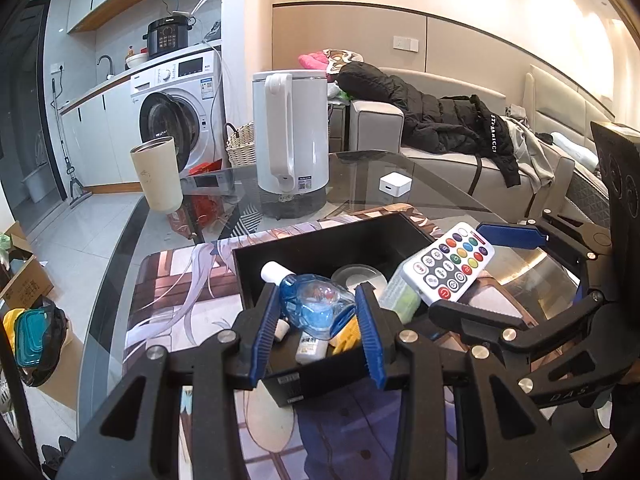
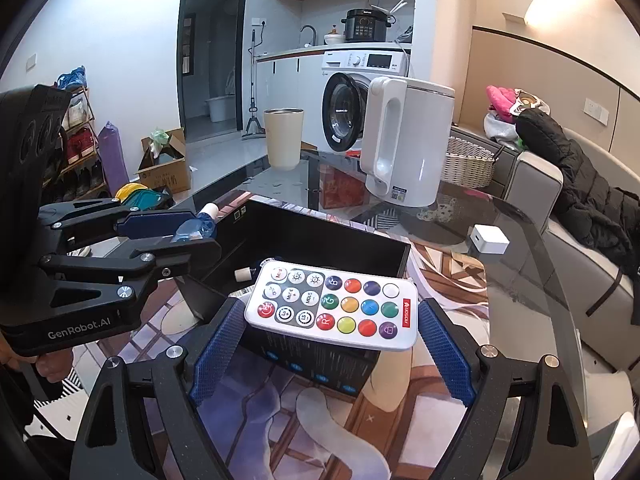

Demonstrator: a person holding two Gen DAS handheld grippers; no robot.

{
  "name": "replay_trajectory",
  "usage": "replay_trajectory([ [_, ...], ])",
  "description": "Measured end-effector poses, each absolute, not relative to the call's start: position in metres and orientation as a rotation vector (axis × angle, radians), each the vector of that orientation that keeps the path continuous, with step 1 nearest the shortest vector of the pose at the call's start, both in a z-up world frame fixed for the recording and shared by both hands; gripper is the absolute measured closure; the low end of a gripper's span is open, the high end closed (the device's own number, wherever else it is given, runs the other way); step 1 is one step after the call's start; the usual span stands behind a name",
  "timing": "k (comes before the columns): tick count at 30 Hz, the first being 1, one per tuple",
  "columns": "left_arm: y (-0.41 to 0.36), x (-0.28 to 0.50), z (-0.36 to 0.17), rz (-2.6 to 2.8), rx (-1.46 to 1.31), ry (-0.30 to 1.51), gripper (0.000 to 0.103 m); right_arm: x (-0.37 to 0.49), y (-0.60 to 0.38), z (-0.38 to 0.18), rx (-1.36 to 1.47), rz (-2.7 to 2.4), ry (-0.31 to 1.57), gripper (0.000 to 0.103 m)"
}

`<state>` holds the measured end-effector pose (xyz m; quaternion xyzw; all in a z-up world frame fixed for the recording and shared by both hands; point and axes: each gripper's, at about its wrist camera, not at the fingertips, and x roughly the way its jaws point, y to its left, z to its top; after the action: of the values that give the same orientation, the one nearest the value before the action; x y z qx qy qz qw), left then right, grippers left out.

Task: Organize rigid objects
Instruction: 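Carry the remote and blue bottle over the black box with both tools, then open both tools to drop the remote and blue bottle into the box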

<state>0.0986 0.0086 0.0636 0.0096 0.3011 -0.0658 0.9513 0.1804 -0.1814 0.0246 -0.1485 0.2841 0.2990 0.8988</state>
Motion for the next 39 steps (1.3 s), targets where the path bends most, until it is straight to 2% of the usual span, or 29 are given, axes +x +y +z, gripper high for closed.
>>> replay_trajectory([
  [34,0.011,0.138,0.045,-0.096,0.025,0.670,0.064,0.218,-0.158,0.012,-0.378,0.604,0.579,0.012],
  [35,0.010,0.137,0.045,-0.090,0.025,0.673,0.060,0.218,-0.160,0.012,-0.376,0.599,0.578,0.011],
  [39,0.008,0.129,0.048,-0.060,0.018,0.661,0.030,0.214,-0.172,0.015,-0.355,0.570,0.580,0.005],
])
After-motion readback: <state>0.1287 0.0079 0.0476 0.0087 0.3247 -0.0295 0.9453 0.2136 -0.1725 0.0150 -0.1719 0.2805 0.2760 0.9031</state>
